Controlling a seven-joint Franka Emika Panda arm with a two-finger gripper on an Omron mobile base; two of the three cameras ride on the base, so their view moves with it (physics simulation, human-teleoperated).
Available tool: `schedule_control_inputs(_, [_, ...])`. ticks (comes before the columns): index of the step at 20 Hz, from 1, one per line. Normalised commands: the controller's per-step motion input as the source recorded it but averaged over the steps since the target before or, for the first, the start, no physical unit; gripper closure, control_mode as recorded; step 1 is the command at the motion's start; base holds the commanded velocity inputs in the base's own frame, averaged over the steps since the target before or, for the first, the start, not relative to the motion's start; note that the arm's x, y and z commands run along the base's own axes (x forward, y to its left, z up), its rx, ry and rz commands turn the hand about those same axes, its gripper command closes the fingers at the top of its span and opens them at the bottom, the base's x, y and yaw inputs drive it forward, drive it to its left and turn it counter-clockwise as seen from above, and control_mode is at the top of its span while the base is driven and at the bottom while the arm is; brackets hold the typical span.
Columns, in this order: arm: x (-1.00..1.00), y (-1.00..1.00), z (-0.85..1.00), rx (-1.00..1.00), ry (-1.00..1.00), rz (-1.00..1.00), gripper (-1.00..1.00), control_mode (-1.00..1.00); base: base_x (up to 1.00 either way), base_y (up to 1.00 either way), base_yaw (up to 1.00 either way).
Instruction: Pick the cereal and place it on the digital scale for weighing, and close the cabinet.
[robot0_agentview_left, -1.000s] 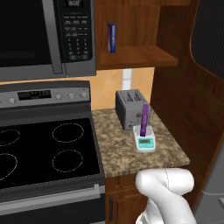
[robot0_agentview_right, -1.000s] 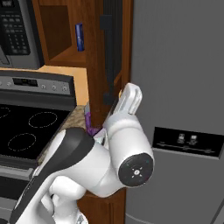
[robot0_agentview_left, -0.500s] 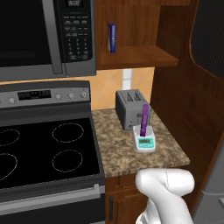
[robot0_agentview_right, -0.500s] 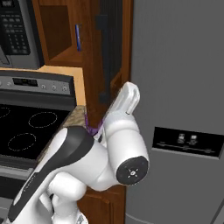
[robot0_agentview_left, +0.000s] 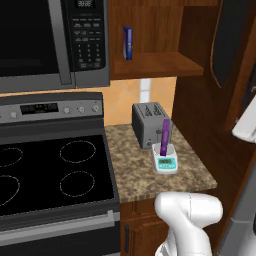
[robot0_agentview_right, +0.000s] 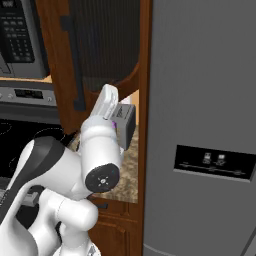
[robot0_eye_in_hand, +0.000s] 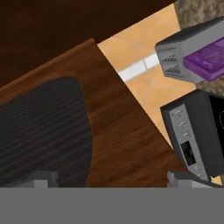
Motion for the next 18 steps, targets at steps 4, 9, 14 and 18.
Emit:
schedule_control_inputs(4, [0.81,0.77,0.14,0.00,-0.09,0.00,-1.00,-1.00,0.00,0.00,0.00])
schedule_control_inputs(9, [0.85,0.65,0.07,0.00,-0.06,0.00,-1.00,-1.00,0.00,0.00,0.00])
schedule_control_inputs(14, [0.88,0.49,0.01,0.00,0.00,0.01,-1.00,-1.00,0.00,0.00,0.00])
schedule_control_inputs(18, [0.77,0.23,0.01,0.00,0.02,0.00,-1.00,-1.00,0.00,0.00,0.00])
